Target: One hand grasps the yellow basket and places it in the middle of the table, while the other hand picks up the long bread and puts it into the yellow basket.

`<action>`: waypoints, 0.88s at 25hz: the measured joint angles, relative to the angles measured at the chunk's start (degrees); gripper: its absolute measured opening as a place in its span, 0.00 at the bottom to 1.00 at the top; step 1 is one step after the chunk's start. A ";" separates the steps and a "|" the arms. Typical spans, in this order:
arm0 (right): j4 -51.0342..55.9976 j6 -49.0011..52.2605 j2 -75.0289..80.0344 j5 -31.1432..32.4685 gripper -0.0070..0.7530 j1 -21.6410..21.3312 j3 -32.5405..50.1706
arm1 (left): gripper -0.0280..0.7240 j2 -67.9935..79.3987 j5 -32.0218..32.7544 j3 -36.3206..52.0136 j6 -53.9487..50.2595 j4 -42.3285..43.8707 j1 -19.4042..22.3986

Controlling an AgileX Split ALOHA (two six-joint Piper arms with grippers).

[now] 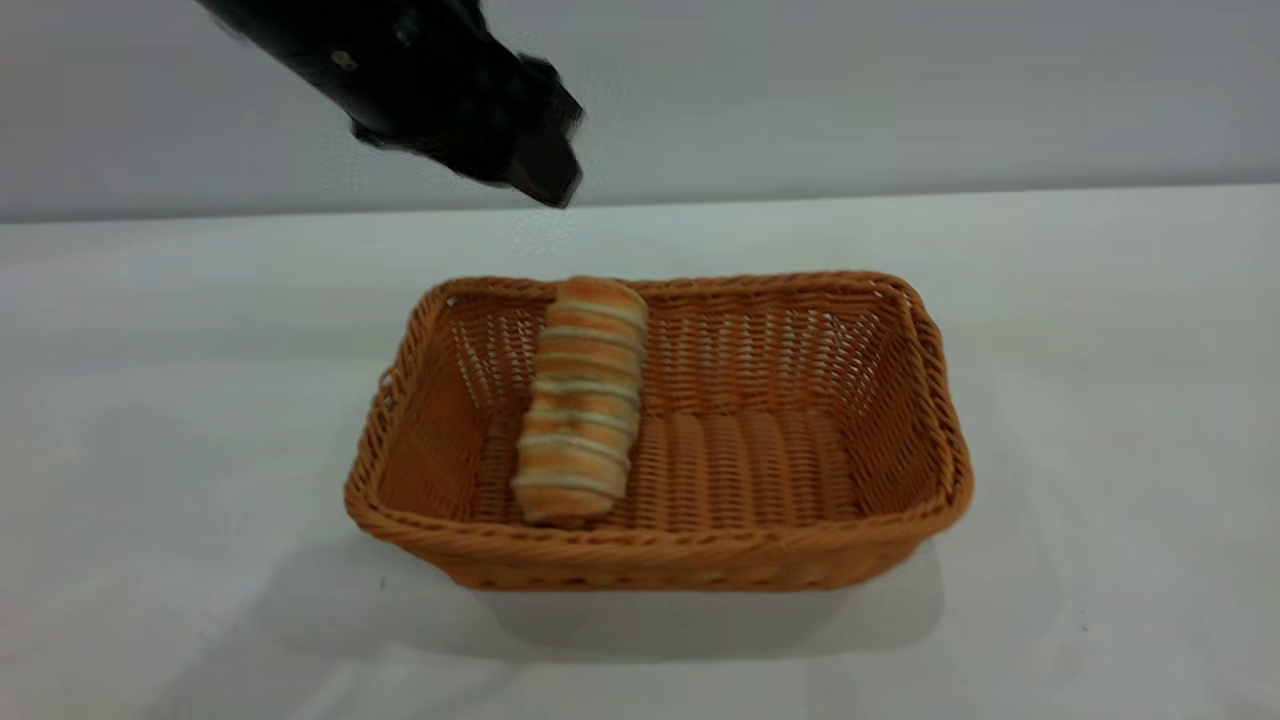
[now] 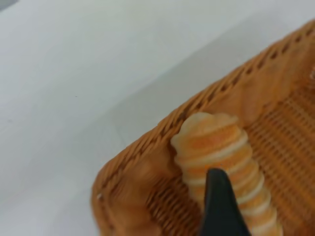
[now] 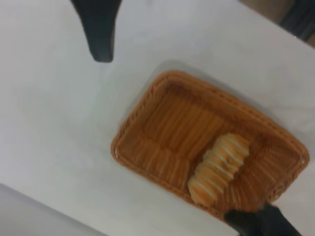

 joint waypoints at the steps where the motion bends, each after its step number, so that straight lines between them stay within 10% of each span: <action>1: -0.47 0.50 -1.02 1.00 0.71 0.00 0.00 | 0.72 -1.53 2.73 0.00 0.79 0.00 0.85; 13: -1.03 1.56 -17.06 9.88 0.71 0.00 1.67 | 0.72 -26.52 29.08 0.13 1.07 0.95 10.23; 22: -1.03 1.97 -29.25 8.41 0.71 0.00 19.66 | 0.72 -45.53 39.67 5.98 -0.28 0.97 10.23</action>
